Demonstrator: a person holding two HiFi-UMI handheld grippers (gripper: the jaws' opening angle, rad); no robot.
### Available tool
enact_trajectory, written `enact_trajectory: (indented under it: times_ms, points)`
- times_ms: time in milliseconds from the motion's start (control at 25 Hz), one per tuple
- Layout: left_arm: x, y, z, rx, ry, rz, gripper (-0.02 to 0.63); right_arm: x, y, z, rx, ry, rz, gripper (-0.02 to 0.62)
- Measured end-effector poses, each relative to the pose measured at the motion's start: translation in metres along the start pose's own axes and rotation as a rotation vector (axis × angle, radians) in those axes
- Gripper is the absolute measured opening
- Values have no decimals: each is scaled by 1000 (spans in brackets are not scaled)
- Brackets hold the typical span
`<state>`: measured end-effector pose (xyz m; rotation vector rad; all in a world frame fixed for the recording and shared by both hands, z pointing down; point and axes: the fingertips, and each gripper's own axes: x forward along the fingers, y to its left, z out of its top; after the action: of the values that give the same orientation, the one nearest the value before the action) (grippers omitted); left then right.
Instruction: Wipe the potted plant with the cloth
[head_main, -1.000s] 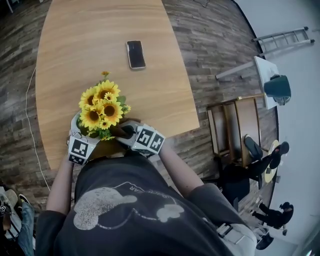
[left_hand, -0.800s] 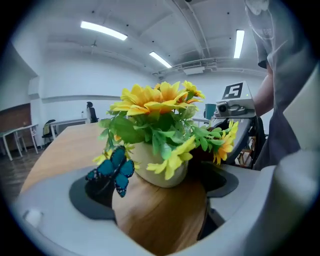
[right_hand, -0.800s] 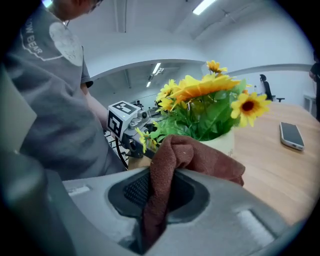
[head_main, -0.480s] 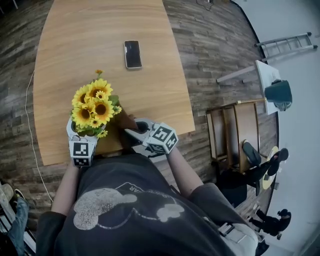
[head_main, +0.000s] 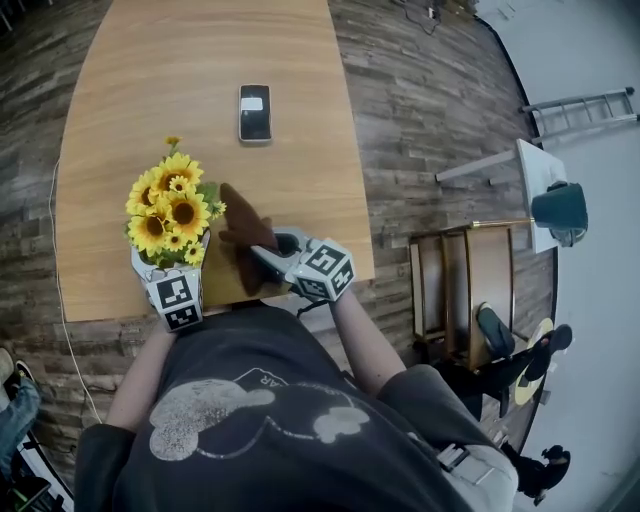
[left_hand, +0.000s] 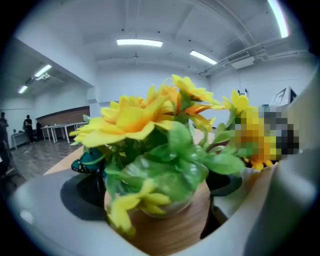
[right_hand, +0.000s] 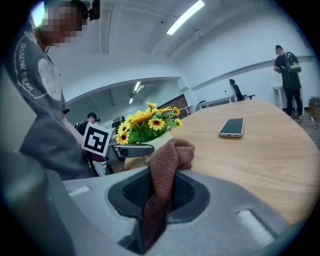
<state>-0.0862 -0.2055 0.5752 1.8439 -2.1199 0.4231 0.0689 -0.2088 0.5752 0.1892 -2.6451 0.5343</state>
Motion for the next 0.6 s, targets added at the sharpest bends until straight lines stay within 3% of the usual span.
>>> enact_trajectory:
  times_ms: [120, 400, 600]
  points:
    - [-5, -21, -6, -35, 21, -13, 630, 1, -3, -1, -6, 9, 29, 57]
    - [15, -9, 1, -173, 31, 139, 629, 2, -8, 0, -35, 40, 76, 57]
    - [16, 4, -1, -173, 31, 188, 574, 3, -8, -2, -43, 47, 84, 57]
